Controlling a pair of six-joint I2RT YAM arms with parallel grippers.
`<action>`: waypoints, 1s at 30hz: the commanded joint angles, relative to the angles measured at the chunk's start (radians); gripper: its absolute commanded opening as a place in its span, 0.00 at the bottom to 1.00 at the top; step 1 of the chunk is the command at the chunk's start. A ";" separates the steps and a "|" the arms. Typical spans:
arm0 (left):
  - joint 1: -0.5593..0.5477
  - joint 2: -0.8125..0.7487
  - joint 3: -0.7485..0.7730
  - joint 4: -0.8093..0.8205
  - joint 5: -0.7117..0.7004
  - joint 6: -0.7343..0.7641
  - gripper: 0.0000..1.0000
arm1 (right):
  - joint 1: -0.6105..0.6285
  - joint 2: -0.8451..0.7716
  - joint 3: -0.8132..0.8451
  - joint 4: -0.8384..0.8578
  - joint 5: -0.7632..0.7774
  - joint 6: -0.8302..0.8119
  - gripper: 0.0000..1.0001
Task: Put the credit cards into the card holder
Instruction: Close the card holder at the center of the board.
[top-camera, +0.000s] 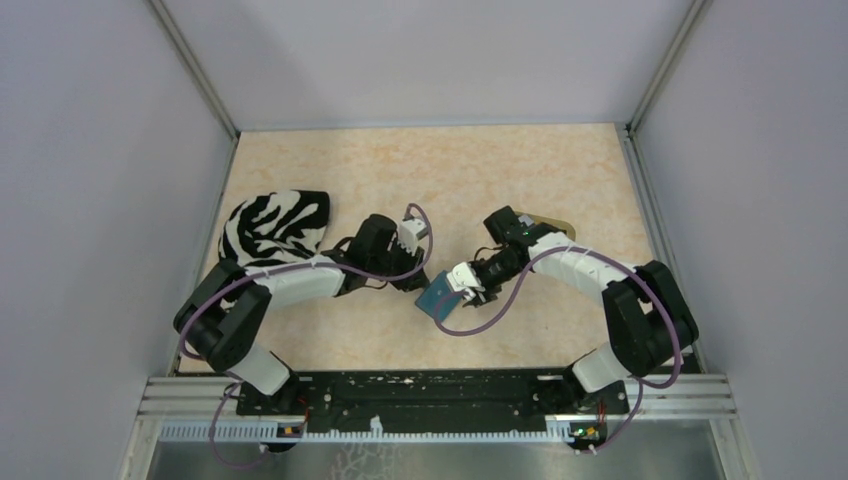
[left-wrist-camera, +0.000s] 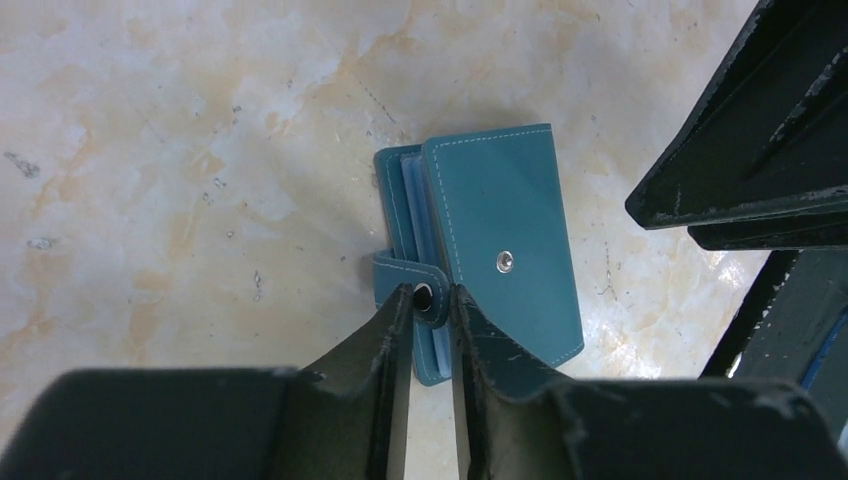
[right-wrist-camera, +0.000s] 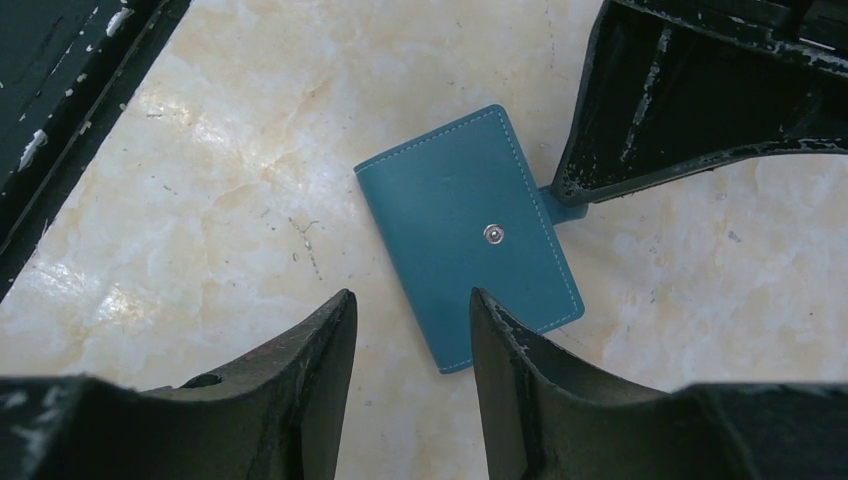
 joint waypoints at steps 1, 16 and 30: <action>-0.005 0.025 0.042 -0.019 0.029 0.014 0.20 | 0.005 0.005 0.045 -0.018 -0.029 0.003 0.45; -0.005 -0.002 0.040 -0.016 0.143 0.131 0.00 | 0.083 -0.085 -0.130 0.301 0.173 0.076 0.57; -0.005 0.094 0.133 -0.047 0.274 0.192 0.00 | 0.166 -0.033 -0.171 0.400 0.310 0.061 0.57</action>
